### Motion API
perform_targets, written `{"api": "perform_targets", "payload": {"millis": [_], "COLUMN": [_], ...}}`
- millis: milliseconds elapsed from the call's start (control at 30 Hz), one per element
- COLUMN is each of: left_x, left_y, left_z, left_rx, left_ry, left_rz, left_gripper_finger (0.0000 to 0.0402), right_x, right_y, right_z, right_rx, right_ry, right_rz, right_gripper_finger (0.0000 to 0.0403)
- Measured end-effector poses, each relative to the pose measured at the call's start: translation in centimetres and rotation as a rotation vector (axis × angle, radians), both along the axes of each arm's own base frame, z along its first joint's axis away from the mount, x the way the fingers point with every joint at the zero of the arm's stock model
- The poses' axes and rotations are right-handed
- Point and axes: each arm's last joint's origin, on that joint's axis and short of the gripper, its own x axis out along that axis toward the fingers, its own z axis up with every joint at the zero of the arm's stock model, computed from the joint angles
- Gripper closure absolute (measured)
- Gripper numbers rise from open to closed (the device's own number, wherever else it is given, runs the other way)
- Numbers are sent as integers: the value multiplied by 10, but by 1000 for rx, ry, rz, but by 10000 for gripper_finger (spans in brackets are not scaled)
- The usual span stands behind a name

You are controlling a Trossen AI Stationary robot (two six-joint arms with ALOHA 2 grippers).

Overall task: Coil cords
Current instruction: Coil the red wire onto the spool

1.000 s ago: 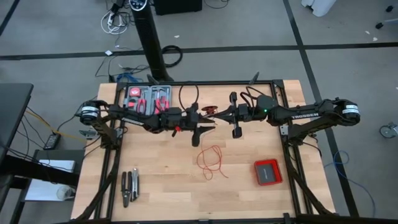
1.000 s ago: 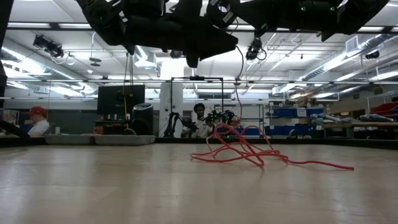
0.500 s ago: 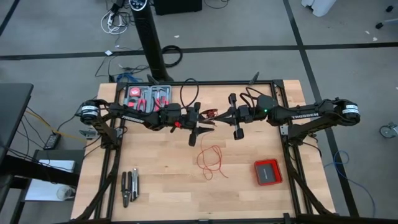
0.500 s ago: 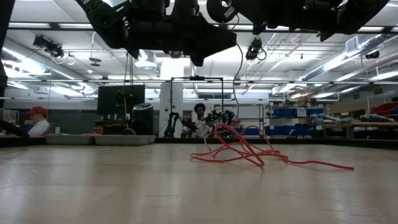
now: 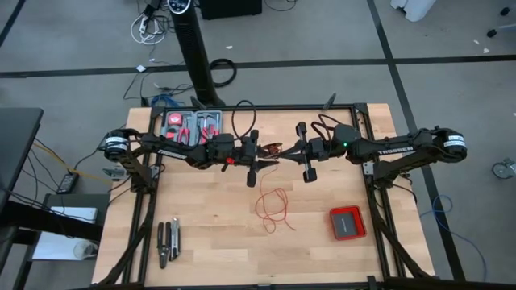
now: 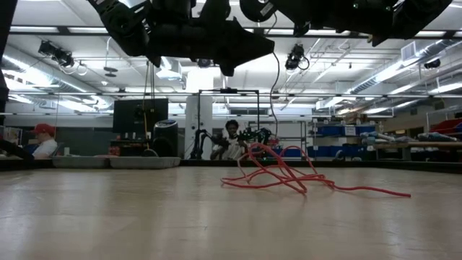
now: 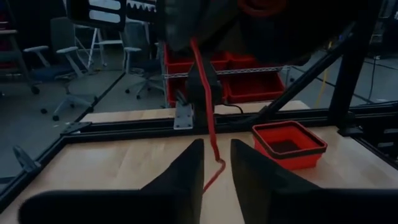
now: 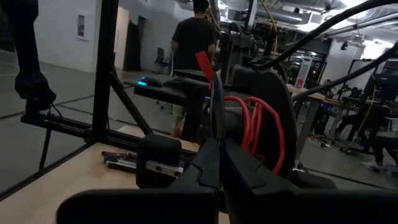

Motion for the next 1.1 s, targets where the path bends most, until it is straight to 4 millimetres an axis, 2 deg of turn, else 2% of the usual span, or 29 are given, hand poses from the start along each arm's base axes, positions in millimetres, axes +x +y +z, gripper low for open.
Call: {"api": "perform_targets", "payload": {"millis": [233, 567, 900, 1100], "left_x": [0, -4, -33, -37], "left_y": [0, 7, 10, 9], "left_z": [-1, -5, 23, 24], "left_rx": [0, -4, 56, 55], "left_ry": [8, 99, 210, 244], "left_rz": [9, 54, 67, 63], "left_gripper_finger": [394, 399, 400, 400], "right_x": [0, 0, -1, -3], "right_y": [0, 0, -12, -19], "right_z": [0, -3, -20, -27], "right_rx": [-1, 2, 46, 86], "right_ry": [2, 36, 211, 285], "right_rz": [-2, 5, -31, -37], "right_gripper_finger": [400, 401, 401, 401]}}
